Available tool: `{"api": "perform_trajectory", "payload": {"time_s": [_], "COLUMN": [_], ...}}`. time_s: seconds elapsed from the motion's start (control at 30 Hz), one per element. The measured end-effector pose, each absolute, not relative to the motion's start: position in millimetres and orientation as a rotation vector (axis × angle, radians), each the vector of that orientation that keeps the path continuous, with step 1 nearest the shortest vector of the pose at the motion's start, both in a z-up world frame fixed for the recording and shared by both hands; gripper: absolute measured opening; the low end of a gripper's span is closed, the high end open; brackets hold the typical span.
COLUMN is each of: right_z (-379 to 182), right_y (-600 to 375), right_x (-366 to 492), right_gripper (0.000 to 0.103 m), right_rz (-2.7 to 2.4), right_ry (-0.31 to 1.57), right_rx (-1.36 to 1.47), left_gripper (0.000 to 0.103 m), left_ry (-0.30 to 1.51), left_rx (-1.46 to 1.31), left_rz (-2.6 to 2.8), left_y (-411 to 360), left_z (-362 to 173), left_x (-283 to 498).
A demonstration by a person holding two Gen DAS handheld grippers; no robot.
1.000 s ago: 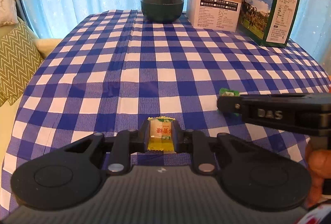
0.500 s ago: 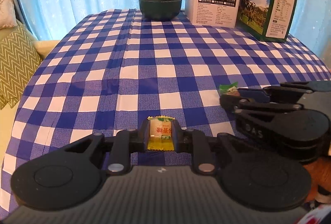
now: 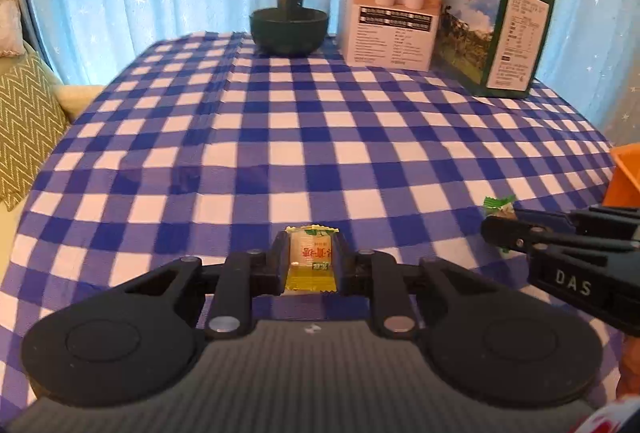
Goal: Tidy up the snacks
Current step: 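Carry both held candies over the orange tray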
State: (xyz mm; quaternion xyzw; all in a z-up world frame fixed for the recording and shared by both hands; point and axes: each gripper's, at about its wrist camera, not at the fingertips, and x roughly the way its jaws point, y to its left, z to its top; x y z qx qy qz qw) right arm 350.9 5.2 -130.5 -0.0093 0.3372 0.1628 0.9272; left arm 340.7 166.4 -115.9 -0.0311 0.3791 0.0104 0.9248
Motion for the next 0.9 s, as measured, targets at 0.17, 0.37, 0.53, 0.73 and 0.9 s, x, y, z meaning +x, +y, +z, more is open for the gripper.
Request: {"api": "perform_trajectory", "payload": {"time_s": [0.17, 0.37, 0.53, 0.73, 0.9], "right_z": [-121, -111, -97, -78, -61], "right_y": [-12, -32, -47, -64, -77], "right_x": [329, 305, 283, 249, 217], "right_gripper": [0.022, 0.022, 0.022, 0.022, 0.022], "right_rz": [0.316, 0.293, 0.275, 0.253, 0.241], "right_ry": [0.691, 0.704, 0.709, 0.706, 0.699], "right_rx": [-0.015, 0.003, 0.024, 0.037, 0.044], "left_gripper": [0.019, 0.019, 0.019, 0.019, 0.019], "left_ry": [0.75, 0.725, 0.724, 0.726, 0.728], "left_rx": [-0.039, -0.005, -0.025, -0.041, -0.08], "left_rz": [-0.005, -0.018, -0.009, -0.008, -0.019], "left_y": [143, 112, 97, 76, 58], "left_z": [-100, -81, -68, -49, -36], "left_x": [331, 311, 282, 242, 212]}}
